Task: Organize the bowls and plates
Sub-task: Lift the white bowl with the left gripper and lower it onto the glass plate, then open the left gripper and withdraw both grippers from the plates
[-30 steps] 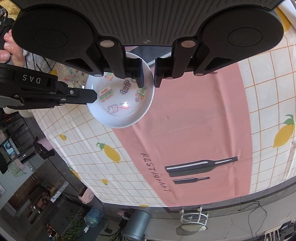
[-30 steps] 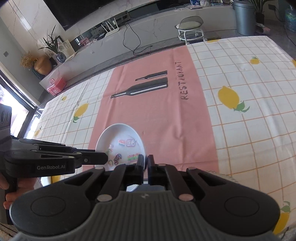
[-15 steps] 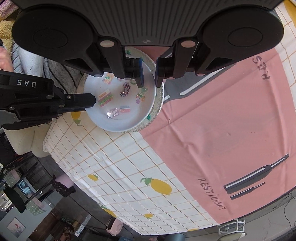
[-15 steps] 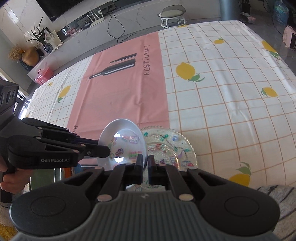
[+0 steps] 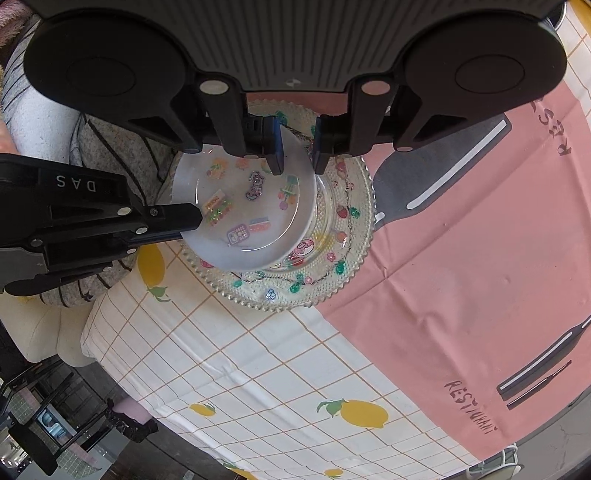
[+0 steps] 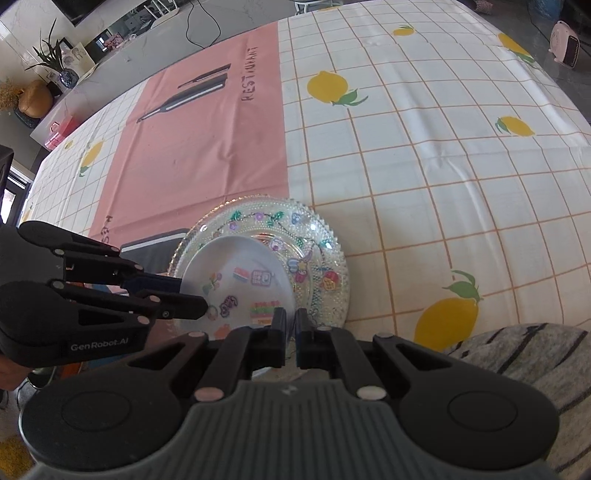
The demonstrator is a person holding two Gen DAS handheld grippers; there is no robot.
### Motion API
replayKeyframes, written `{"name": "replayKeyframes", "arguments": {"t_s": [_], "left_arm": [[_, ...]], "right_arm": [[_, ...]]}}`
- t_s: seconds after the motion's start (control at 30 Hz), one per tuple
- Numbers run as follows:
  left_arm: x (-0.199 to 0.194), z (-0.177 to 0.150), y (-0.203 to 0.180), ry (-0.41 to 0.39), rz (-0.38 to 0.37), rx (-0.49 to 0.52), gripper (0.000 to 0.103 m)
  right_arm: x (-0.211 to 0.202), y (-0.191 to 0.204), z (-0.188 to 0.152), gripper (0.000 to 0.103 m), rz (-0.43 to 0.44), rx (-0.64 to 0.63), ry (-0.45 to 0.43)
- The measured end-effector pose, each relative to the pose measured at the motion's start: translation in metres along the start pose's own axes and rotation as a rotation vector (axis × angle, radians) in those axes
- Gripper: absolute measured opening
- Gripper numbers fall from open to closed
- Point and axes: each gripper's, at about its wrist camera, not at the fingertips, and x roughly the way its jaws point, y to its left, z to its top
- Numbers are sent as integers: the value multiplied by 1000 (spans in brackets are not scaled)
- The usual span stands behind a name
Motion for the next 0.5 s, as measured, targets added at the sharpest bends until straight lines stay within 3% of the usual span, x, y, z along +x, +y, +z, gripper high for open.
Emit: {"name": "replayKeyframes", "arguments": {"t_s": [0.5], "left_arm": [[1, 1, -9, -39, 68, 23, 20]], "right_arm": [[5, 1, 5, 2, -20, -10, 5]]}}
